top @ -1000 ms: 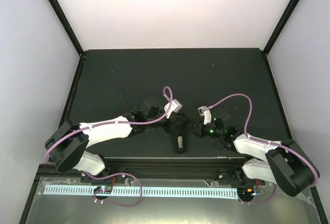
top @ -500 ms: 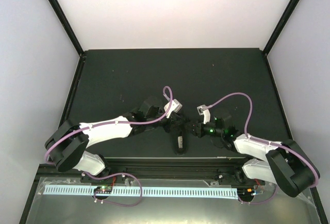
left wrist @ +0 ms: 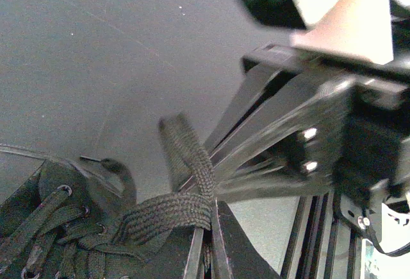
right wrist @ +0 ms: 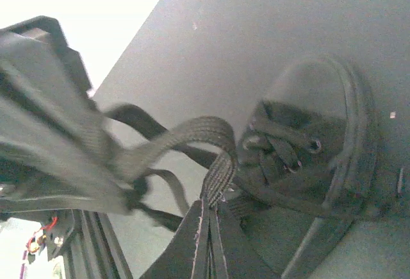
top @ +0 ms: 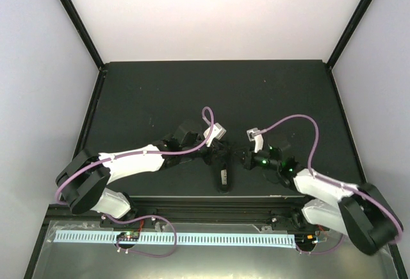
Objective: Tie the shoes
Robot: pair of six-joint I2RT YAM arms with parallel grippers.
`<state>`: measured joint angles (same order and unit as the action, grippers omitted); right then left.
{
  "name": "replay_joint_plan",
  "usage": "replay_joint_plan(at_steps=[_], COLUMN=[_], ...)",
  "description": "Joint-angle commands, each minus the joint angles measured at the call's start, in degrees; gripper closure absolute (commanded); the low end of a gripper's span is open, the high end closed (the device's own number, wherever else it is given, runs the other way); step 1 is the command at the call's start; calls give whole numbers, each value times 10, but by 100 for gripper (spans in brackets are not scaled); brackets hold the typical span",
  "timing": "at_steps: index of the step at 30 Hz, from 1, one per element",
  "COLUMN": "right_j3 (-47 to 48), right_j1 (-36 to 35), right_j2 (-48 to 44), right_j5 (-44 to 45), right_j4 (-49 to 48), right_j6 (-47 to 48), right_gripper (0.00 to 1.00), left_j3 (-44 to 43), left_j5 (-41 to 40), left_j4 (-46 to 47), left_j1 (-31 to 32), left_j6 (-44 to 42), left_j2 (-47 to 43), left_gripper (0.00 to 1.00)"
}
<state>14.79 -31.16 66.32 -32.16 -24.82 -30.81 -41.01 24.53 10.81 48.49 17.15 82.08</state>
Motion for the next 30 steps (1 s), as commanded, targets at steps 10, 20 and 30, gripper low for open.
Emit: replay_joint_plan(at_steps=[10,20,30], right_j3=[84,137,91], right_j1=[-3,-4,-59], right_j2=[-308,-308,-291], right_j5=[78,-108,-130], right_j4=[435,503,315], right_j6=[19,-5,-110], right_gripper=[98,98,98], left_j3=[1,-1,-4], left_j5=[10,16,22], left_j4=[28,23,27], left_j1=[-9,-10,-10], left_j6=[11,4,9], left_j2=[-21,-21,-25], left_gripper=[98,98,98])
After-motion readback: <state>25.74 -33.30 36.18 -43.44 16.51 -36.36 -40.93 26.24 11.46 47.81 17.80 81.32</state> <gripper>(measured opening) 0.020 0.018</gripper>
